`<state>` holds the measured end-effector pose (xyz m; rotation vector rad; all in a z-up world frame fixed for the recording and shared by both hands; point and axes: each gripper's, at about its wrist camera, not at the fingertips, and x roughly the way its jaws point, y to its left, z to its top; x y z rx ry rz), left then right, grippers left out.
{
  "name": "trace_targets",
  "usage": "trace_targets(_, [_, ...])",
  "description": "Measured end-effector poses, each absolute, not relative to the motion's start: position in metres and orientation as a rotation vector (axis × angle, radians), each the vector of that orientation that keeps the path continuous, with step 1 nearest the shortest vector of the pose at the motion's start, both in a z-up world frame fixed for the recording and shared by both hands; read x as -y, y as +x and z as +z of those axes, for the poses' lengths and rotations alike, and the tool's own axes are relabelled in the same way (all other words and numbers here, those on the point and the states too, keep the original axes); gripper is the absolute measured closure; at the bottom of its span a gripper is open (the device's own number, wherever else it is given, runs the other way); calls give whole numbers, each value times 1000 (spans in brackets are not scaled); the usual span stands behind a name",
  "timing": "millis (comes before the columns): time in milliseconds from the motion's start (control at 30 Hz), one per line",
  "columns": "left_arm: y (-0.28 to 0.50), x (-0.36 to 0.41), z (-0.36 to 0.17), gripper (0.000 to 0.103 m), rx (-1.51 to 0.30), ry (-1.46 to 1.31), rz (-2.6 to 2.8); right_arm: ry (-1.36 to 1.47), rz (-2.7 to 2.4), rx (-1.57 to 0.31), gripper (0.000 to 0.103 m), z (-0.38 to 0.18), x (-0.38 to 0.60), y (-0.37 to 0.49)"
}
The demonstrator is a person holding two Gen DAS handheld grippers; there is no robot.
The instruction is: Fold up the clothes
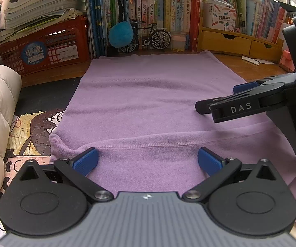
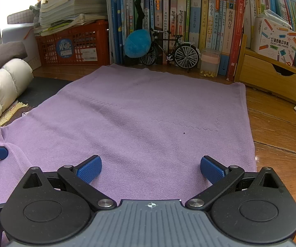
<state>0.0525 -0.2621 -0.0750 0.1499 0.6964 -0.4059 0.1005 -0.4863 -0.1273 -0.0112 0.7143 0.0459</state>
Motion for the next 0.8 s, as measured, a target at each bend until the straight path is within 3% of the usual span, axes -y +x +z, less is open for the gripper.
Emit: trace_targets(800, [57,257,-76,0,-697,156,-406,-12,45,-719,0,-127,487,101])
